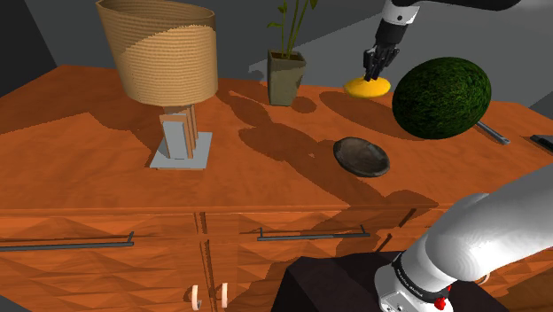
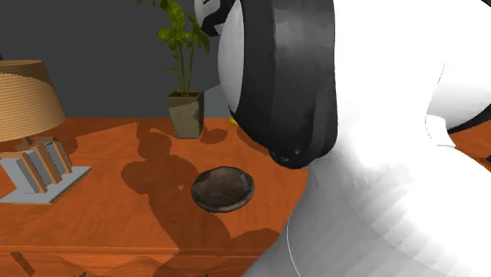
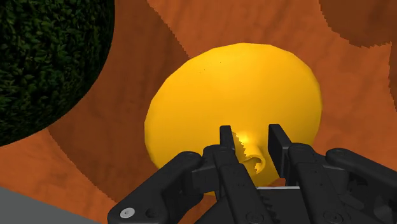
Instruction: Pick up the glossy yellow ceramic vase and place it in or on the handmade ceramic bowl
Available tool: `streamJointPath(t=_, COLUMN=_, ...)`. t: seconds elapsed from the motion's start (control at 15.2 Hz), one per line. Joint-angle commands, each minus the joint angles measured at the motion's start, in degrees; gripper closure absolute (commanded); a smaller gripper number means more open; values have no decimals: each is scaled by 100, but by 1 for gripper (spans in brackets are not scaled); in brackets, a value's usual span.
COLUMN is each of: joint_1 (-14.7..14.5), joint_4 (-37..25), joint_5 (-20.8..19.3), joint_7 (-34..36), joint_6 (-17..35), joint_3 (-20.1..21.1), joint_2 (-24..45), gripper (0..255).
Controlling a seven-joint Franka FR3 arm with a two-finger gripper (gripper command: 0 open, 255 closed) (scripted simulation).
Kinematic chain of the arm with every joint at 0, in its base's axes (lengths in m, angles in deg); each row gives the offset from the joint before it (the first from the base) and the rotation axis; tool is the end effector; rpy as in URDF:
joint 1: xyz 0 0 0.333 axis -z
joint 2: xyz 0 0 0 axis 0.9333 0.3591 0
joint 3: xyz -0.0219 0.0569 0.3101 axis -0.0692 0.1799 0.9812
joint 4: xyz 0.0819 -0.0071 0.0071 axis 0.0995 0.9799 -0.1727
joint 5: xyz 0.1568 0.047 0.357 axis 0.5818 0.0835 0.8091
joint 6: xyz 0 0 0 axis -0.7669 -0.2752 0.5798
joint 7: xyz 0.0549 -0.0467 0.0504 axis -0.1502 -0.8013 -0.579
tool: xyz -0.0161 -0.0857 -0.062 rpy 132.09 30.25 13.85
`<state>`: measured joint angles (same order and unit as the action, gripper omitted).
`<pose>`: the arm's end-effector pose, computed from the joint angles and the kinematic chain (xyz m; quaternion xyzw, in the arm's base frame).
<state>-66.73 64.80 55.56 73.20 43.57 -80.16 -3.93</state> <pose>0.4463 -0.1857 0.6414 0.9958 -0.0736 0.0339 0.0417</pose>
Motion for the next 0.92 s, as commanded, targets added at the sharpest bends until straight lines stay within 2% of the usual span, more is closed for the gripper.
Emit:
streamJointPath(t=0.0, joint_1=-30, joint_4=388, joint_5=-101, joint_7=210, joint_6=-96, joint_3=158, joint_2=-475, gripper=255)
streamJointPath(t=0.4, joint_1=-98, joint_4=1252, joint_5=-152, joint_7=802, joint_6=-428, joint_3=677, joint_2=-1603, gripper=255)
streamJointPath(t=0.86, joint_1=-199, joint_4=1933, joint_5=73, joint_7=1448, joint_6=-985, joint_3=1321, joint_2=-2754, gripper=255)
